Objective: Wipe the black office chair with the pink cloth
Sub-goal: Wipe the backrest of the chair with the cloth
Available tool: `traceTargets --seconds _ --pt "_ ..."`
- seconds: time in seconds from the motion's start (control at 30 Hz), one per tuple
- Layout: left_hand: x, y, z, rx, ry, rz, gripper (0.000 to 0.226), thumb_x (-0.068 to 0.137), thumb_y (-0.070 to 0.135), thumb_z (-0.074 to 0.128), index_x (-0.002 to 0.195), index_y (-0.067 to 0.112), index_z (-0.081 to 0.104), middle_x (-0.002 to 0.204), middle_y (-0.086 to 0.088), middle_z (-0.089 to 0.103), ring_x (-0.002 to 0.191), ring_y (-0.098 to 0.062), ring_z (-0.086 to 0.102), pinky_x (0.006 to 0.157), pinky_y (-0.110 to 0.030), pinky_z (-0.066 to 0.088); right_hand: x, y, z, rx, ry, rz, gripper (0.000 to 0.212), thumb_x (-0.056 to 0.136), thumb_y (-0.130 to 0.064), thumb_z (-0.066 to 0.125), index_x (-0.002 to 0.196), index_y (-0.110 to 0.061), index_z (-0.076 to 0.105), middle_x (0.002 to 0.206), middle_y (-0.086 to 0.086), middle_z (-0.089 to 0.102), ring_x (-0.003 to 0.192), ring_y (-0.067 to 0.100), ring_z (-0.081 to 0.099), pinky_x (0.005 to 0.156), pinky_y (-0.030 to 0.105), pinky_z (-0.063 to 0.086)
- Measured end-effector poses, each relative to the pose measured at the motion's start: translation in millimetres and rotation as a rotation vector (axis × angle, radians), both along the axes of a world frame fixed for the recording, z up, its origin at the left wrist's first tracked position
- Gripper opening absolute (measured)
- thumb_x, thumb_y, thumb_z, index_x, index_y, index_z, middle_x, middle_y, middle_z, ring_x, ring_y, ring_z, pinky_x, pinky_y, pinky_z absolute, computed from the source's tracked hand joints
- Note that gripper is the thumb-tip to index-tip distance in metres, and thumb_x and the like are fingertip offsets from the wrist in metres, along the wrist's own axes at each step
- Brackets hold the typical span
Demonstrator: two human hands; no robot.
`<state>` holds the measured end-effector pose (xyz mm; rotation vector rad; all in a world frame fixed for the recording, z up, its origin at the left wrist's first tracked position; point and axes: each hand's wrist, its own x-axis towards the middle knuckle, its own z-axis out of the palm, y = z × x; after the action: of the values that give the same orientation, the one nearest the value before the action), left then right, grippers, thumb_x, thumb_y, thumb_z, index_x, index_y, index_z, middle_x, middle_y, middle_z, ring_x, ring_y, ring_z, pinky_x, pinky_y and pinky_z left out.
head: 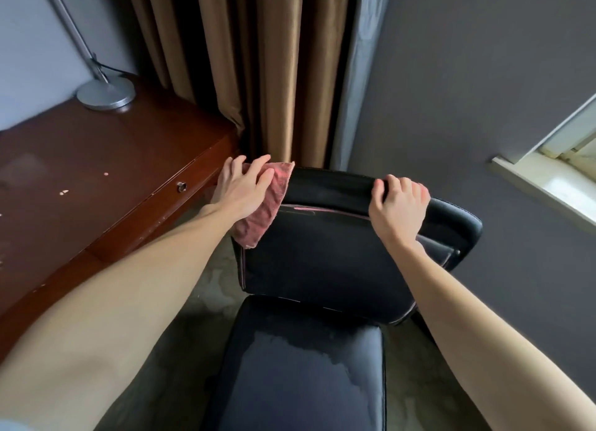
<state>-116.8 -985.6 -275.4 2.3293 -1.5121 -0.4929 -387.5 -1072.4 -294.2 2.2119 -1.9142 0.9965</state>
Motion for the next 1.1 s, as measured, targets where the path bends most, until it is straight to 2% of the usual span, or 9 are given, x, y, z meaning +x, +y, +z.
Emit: traceTargets --seconds 0.2,0.5,0.63,0.77,0.87,0.9,0.97,1.0,1.1 --pt "-62 -38 3 -0.035 -0.206 -0.15 0.048 0.103 0.056 0.009 0.149 0.053 0.023 0.163 -0.004 0.018 0.149 -0.036 0.008 0.12 -0.053 -0.002 52 8 2 0.01 -0.036 0.159 0.032 0.096 -0.035 0.049 0.097 -0.01 0.07 0.093 0.008 0.069 0.096 0.03 0.06 0.105 0.041 0.031" --pt "-20 -27 -5 -0.162 -0.171 -0.096 0.048 0.107 0.046 0.018 0.149 0.037 0.039 0.156 -0.001 0.037 0.142 -0.025 0.03 0.117 -0.042 0.016 48 8 -4 -0.086 -0.002 0.199 0.031 0.096 -0.038 0.052 0.101 -0.013 0.069 0.093 0.004 0.068 0.092 0.025 0.06 0.099 0.035 0.03" --pt "-3 -19 -7 -0.15 -0.1 0.028 0.05 0.107 0.044 0.019 0.145 0.028 0.047 0.153 -0.002 0.041 0.138 -0.027 0.036 0.113 -0.044 0.024 42 9 -4 -0.1 0.011 0.225 0.032 0.097 -0.039 0.05 0.103 -0.014 0.069 0.094 0.003 0.068 0.093 0.024 0.059 0.099 0.034 0.03" --pt "-25 -25 -6 -0.153 -0.192 0.056 0.046 0.107 0.043 0.02 0.14 0.036 0.051 0.144 0.002 0.05 0.128 -0.03 0.042 0.11 -0.049 0.023 36 8 -3 -0.061 0.006 0.241 0.034 0.098 -0.039 0.045 0.105 -0.015 0.068 0.097 0.001 0.068 0.095 0.024 0.058 0.099 0.034 0.029" --pt "-63 -33 -1 -0.186 -0.233 -0.046 0.043 0.106 0.045 0.022 0.141 0.045 0.046 0.143 0.005 0.05 0.131 -0.029 0.039 0.114 -0.053 0.015 26 8 4 0.014 -0.052 0.3 0.038 0.1 -0.035 0.039 0.116 -0.016 0.068 0.108 0.0 0.069 0.104 0.021 0.059 0.102 0.031 0.028" --pt "-74 -36 0 -0.194 -0.225 -0.098 0.043 0.105 0.046 0.022 0.144 0.047 0.042 0.146 0.005 0.048 0.133 -0.028 0.037 0.116 -0.053 0.012 23 9 9 0.064 -0.109 0.336 0.038 0.102 -0.033 0.038 0.124 -0.017 0.066 0.111 -0.001 0.069 0.107 0.014 0.057 0.103 0.028 0.026" --pt "-79 -37 4 -0.189 -0.168 -0.175 0.046 0.105 0.049 0.025 0.15 0.047 0.029 0.154 0.003 0.039 0.141 -0.026 0.029 0.119 -0.051 0.006 21 11 21 0.182 -0.256 0.379 0.038 0.106 -0.029 0.037 0.137 -0.02 0.056 0.101 -0.003 0.068 0.099 -0.009 0.05 0.104 0.025 0.026" --pt "-73 -35 6 -0.192 -0.126 -0.198 0.049 0.104 0.051 0.028 0.153 0.046 0.023 0.158 0.001 0.032 0.145 -0.025 0.023 0.12 -0.05 0.004 23 12 26 0.225 -0.321 0.378 0.038 0.106 -0.028 0.037 0.141 -0.021 0.052 0.094 -0.005 0.064 0.094 -0.01 0.048 0.104 0.028 0.029" --pt "-34 -16 8 -0.222 -0.117 -0.19 0.07 0.098 0.057 0.042 0.157 0.038 0.011 0.164 -0.003 0.017 0.151 -0.022 0.012 0.121 -0.049 0.002 41 14 34 0.183 -0.376 0.388 0.039 0.104 -0.026 0.041 0.14 -0.018 0.053 0.098 -0.003 0.065 0.097 0.012 0.056 0.099 0.041 0.042"
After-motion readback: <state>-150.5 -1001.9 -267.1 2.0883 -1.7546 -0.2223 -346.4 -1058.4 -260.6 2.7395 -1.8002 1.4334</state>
